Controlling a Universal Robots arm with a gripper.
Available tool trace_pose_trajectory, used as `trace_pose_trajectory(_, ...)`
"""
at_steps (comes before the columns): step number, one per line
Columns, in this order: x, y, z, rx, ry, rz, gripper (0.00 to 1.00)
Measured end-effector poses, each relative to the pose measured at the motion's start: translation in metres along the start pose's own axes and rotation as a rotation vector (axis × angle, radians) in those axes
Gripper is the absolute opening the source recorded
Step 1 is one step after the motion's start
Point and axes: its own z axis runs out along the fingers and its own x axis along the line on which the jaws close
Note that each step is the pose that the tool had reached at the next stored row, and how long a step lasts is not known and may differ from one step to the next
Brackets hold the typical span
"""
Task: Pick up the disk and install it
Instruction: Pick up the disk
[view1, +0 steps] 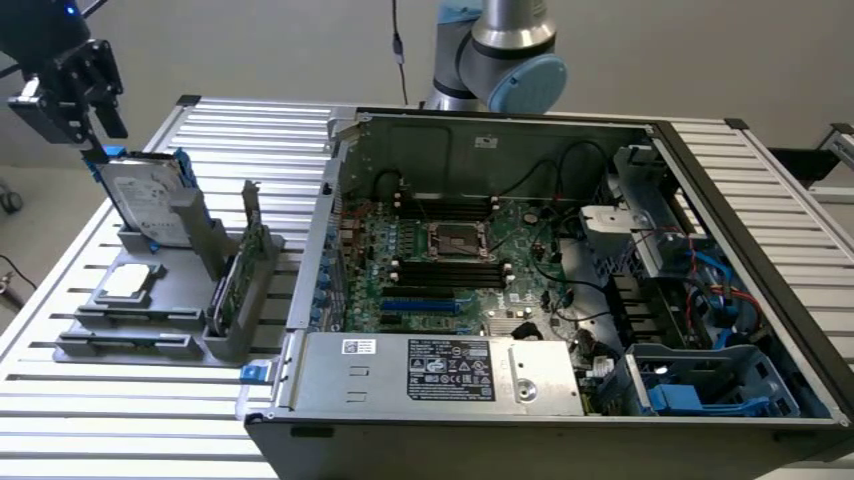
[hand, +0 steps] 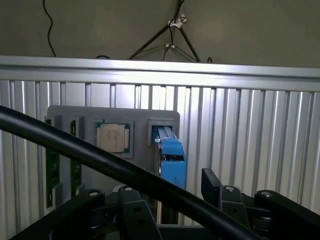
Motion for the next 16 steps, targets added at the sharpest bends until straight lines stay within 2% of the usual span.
trace_pose_trajectory(12, 0.001, 0.001, 0.0217, -0.0004, 0.0003, -0.004, 0.56)
trace_pose_trajectory(16, 0.001, 0.0013, 0.0246, -0.0006, 0.0003, -0.004, 0.56)
